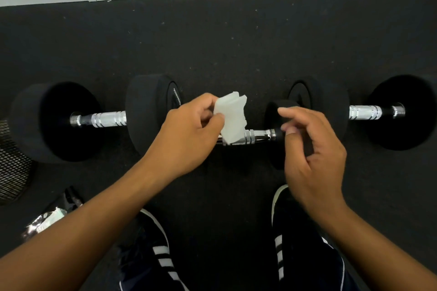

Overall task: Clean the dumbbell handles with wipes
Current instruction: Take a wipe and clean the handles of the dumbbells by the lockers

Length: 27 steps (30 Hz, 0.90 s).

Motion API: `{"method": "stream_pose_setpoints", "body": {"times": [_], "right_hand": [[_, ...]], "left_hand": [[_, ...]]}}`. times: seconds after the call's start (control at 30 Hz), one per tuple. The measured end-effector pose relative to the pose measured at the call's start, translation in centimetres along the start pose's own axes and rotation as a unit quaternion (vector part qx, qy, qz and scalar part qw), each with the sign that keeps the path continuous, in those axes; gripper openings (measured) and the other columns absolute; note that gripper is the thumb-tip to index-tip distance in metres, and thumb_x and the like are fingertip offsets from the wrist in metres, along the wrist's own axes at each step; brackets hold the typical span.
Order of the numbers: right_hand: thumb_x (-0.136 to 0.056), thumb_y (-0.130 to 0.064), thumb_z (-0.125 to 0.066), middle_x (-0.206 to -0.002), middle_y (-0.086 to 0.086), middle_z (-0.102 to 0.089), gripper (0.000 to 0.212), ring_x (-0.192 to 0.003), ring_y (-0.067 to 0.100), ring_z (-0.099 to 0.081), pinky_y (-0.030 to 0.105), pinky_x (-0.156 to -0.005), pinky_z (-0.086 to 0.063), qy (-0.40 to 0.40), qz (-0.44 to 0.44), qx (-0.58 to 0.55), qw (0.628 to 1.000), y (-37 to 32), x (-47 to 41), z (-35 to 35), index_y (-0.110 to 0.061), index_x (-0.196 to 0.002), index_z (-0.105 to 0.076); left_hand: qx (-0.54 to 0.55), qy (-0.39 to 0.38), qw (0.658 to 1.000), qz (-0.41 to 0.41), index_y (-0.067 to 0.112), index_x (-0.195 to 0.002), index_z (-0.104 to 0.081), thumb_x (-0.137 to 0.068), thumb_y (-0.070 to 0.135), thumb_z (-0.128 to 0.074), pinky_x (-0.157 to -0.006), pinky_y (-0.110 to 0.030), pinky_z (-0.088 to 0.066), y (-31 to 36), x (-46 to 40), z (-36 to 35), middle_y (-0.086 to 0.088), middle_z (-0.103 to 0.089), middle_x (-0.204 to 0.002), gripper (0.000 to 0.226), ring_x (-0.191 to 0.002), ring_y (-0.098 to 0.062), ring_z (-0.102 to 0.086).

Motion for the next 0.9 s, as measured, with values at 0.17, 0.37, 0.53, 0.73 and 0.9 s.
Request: {"method": "stream_pose_setpoints", "body": {"times": [0.17,0.37,0.53,0.73,0.9], "right_hand": [[-0.097,-0.015,-0.063,-0.123,-0.008,-0.067,0.046,-0.105,0.010,-0.069,0.031,-0.085,-0.059,-0.116,-0.311,-0.220,0.917,-1.0,2.4,-3.5,-0.027,-0.140,-0.054],[-0.098,-0.013,-0.060,-0.116,0.005,-0.076,0.023,-0.113,0.023,-0.071,0.036,-0.092,-0.058,-0.135,-0.474,-0.389,0.778,0.4,2.2,-5.8,-0.011,-0.120,-0.069],[-0.095,-0.008,-0.063,-0.105,0.005,-0.079,0.016,-0.104,0.021,-0.074,0.034,-0.088,-0.059,-0.148,-0.522,-0.363,0.758,1.0,3.2,-5.8,-0.013,-0.106,-0.075],[-0.093,-0.005,-0.064,-0.103,0.008,-0.079,0.022,-0.086,0.013,-0.070,0.024,-0.071,-0.052,-0.140,-0.572,-0.422,0.689,0.7,4.7,-6.8,-0.008,-0.112,-0.074],[-0.095,-0.002,-0.061,-0.089,0.012,-0.068,0.010,-0.076,0.018,-0.061,0.031,-0.068,-0.053,-0.074,-0.669,-0.326,0.664,2.5,6.7,-6.0,-0.002,-0.102,-0.067]], "left_hand": [[0.103,-0.070,0.992,0.032,0.032,-0.108,-0.068,-0.101,0.026,-0.056,-0.075,-0.030,-0.059,-0.5,0.4,-0.9,0.016,-0.077,-0.095,0.015,-0.082,-0.003,-0.072],[0.083,-0.100,0.991,0.031,0.031,-0.112,-0.067,-0.099,0.027,-0.061,-0.079,-0.036,-0.062,-1.6,0.9,-1.6,0.014,-0.075,-0.101,0.015,-0.087,-0.006,-0.073],[0.020,-0.072,0.997,0.002,0.038,-0.103,-0.068,-0.092,0.035,-0.070,-0.073,-0.020,-0.058,-2.3,1.1,-0.8,0.020,-0.072,-0.091,0.012,-0.082,0.003,-0.069],[-0.065,-0.025,0.997,-0.034,0.033,-0.103,-0.070,-0.092,0.032,-0.070,-0.068,-0.011,-0.053,-2.7,1.3,-1.4,0.020,-0.069,-0.087,0.011,-0.080,0.006,-0.066],[-0.179,0.031,0.973,-0.144,0.027,-0.123,-0.063,-0.092,0.031,-0.065,-0.083,-0.015,-0.046,-2.3,1.5,-0.7,0.012,-0.057,-0.117,0.031,-0.096,-0.002,-0.057]]}}
Point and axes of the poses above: each hand's wrist, its own x-axis away from the middle knuckle, its own z-axis out of the back of the hand, y = z × x, the point moved 5 cm from there along -x, towards the middle knuckle
